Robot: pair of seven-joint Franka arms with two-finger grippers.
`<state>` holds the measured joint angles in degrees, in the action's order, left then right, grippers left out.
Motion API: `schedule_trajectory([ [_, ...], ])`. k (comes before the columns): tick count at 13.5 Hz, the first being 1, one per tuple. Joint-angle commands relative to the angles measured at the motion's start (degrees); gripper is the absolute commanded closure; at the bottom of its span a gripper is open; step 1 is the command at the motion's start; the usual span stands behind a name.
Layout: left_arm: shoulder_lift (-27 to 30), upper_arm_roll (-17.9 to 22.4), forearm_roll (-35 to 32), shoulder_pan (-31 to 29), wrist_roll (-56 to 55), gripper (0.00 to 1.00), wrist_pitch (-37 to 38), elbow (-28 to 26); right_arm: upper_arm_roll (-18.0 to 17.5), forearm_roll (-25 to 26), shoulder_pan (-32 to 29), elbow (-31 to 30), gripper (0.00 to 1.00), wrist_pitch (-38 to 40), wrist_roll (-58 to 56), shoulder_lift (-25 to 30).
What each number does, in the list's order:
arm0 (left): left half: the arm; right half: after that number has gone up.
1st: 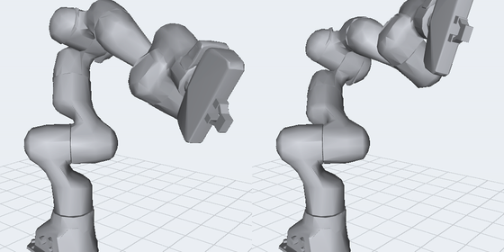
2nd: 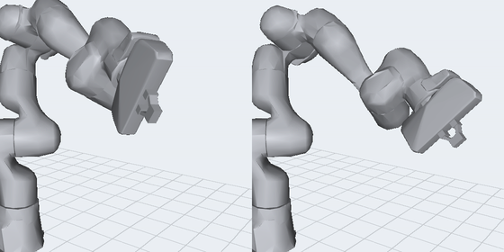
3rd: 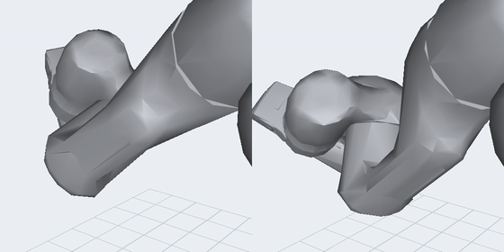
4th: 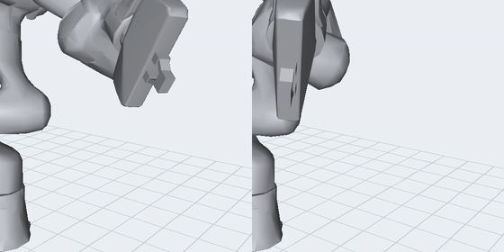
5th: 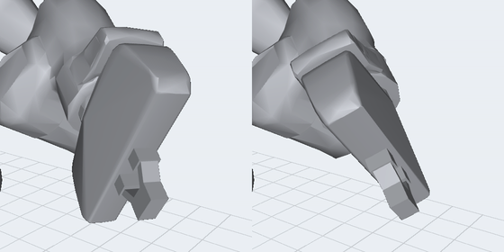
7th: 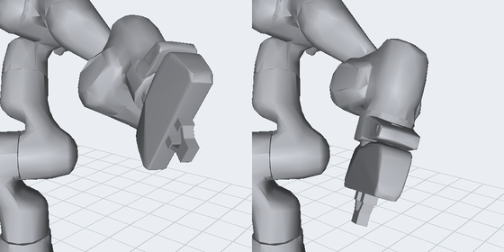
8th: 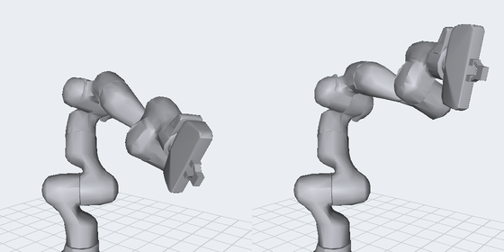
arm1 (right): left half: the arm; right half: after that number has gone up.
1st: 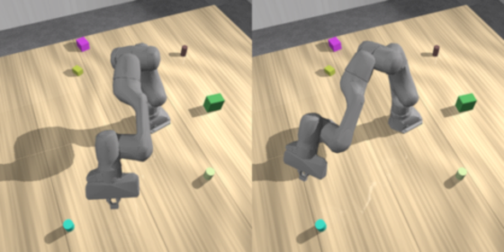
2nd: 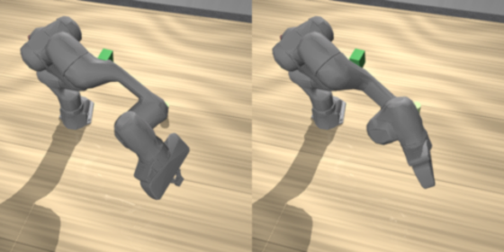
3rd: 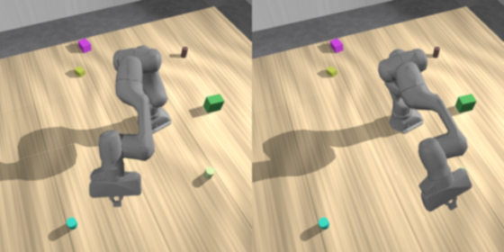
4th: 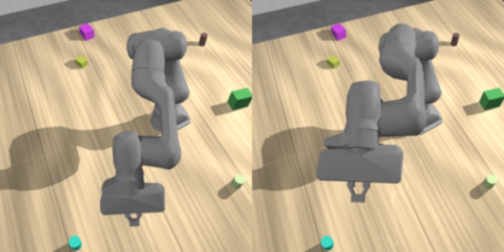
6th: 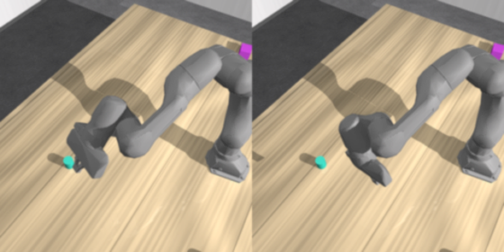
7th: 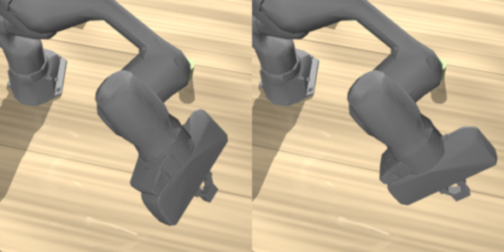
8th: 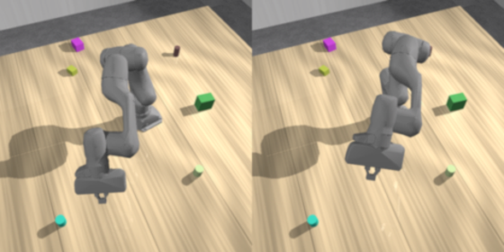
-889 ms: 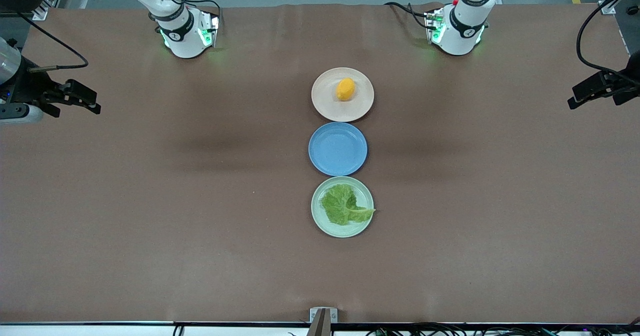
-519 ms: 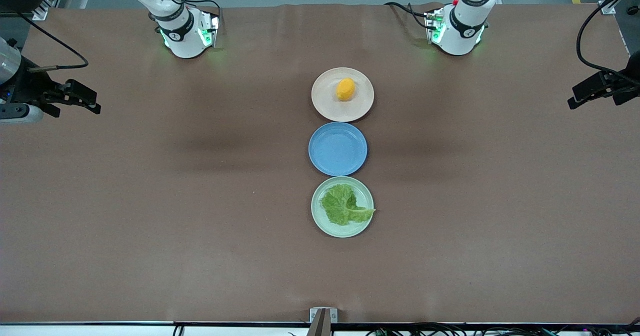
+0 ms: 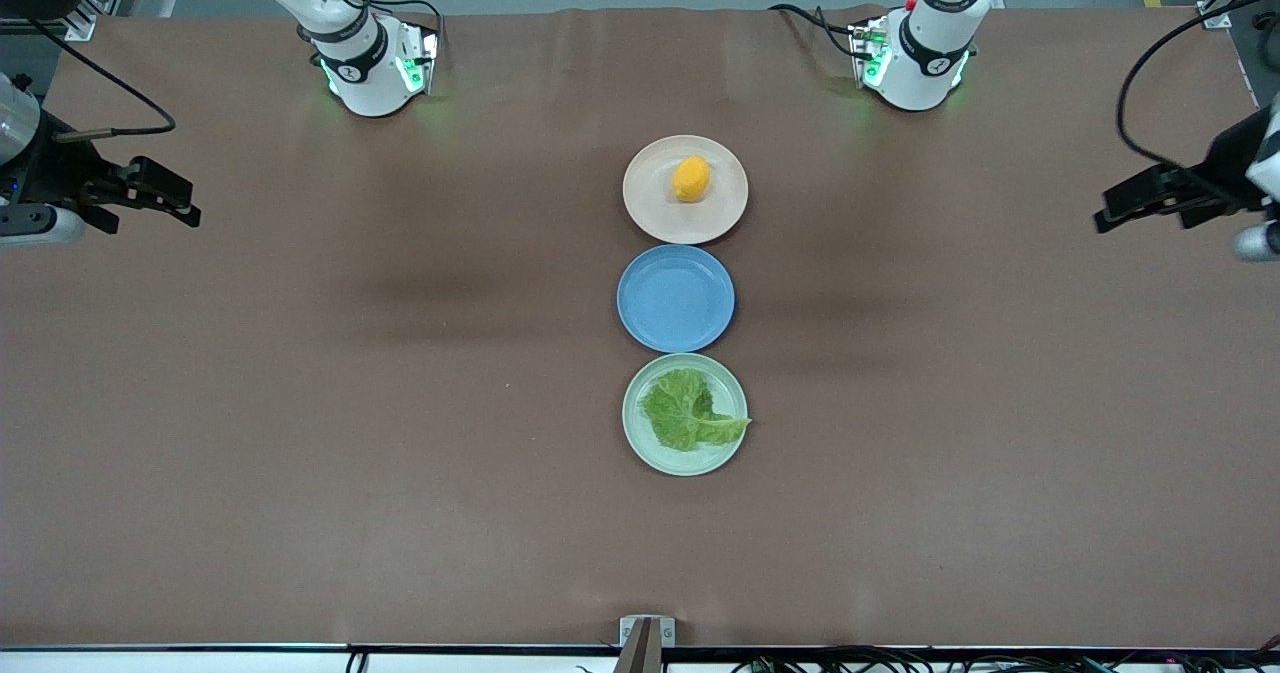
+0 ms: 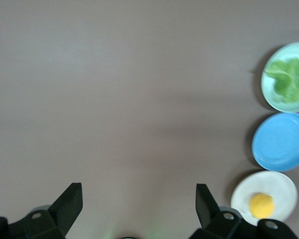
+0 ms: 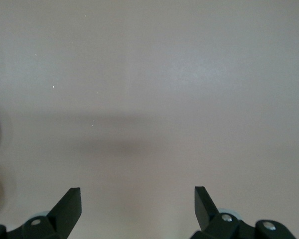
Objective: Pick lemon and lettuce from plates
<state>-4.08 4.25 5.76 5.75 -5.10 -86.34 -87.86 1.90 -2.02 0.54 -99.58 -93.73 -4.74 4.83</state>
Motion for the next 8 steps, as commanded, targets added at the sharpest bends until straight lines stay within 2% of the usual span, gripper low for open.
schedule_trajectory([
  [1,-7.0,-0.3,2.8,6.1,-10.0,0.00,-1.4,2.0,-0.5,-0.7,-1.1,3.1,0.00,0.7,0.8,-0.5],
  [3,-13.1,-0.2,2.4,12.1,-18.5,0.00,-5.4,4.4,-0.5,-0.4,-1.2,3.5,0.00,0.4,0.3,-2.5],
  [6,-19.3,-0.1,2.2,18.8,-29.3,0.00,-12.5,5.8,-0.6,-0.8,0.0,3.9,0.00,0.1,0.4,-8.0],
  [7,-21.1,0.0,2.1,21.4,-32.4,0.00,-16.4,5.8,-0.9,-2.2,0.7,3.8,0.00,0.6,0.3,-9.4],
  [8,-22.9,-0.1,2.2,22.7,-34.8,0.00,-20.0,5.8,-0.9,-5.7,2.4,3.5,0.00,0.9,1.2,-9.3],
])
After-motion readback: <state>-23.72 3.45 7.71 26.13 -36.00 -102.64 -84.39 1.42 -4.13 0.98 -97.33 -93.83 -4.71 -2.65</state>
